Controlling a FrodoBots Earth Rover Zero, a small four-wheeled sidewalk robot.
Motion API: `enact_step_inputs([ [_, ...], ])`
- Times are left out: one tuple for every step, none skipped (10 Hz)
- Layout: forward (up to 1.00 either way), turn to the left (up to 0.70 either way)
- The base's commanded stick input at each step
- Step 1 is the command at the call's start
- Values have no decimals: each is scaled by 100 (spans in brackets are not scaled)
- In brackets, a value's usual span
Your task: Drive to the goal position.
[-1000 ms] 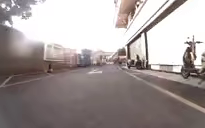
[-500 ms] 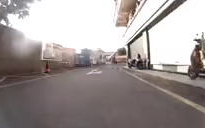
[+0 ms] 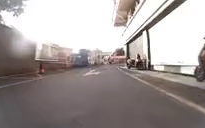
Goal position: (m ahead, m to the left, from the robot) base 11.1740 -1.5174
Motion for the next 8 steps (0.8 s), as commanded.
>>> enact_step_inputs([
  [70,0],
  [70,0],
  [70,0],
  [70,0],
  [70,0],
  [70,0],
  [70,0],
  [70,0],
])
